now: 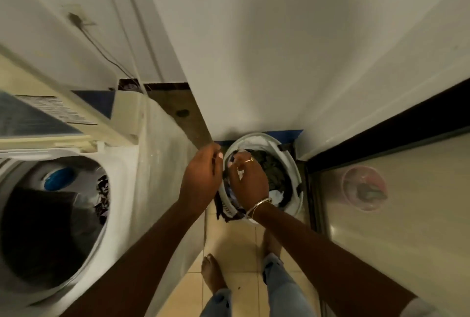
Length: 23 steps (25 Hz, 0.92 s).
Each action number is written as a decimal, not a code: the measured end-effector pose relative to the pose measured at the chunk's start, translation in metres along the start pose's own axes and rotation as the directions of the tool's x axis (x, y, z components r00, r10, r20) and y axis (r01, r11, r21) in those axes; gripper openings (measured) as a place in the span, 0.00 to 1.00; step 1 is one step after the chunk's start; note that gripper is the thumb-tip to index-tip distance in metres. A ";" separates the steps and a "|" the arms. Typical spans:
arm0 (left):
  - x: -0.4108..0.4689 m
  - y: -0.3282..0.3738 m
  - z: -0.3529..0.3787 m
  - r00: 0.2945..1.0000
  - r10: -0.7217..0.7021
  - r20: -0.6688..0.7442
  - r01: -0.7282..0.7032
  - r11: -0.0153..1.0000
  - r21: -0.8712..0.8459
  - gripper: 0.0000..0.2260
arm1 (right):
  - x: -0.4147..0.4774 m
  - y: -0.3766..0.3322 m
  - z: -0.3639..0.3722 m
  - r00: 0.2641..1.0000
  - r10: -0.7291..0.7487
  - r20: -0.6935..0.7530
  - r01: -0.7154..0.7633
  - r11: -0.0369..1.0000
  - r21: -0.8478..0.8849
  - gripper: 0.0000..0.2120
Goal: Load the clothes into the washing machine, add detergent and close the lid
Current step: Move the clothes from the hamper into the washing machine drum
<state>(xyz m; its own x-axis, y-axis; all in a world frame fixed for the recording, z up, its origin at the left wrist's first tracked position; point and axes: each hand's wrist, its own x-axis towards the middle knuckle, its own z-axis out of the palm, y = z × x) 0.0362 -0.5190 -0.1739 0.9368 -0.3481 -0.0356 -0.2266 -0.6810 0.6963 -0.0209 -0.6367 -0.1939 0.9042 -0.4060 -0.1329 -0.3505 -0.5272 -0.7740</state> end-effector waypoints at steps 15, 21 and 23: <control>0.091 -0.161 0.314 0.646 -0.128 0.752 -0.209 0.918 0.336 0.38 | 0.100 0.391 0.105 0.765 0.595 0.248 -0.504 0.792 -0.344 0.46; 0.116 -0.189 0.427 0.595 -0.022 0.804 -0.461 0.810 0.363 0.53 | 0.127 0.428 0.125 0.685 0.588 0.430 -0.423 0.801 -0.423 0.30; 0.114 -0.191 0.439 0.622 0.012 0.783 -0.523 0.751 0.404 0.51 | 0.129 0.427 0.123 0.701 0.643 0.308 -0.538 0.761 -0.363 0.26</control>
<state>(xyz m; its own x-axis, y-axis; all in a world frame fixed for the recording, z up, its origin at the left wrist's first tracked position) 0.0695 -0.7115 -0.6253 0.3714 -0.7290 -0.5751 -0.7674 -0.5896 0.2518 -0.0237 -0.8224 -0.6180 0.4841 -0.3935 -0.7815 -0.8416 -0.4539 -0.2927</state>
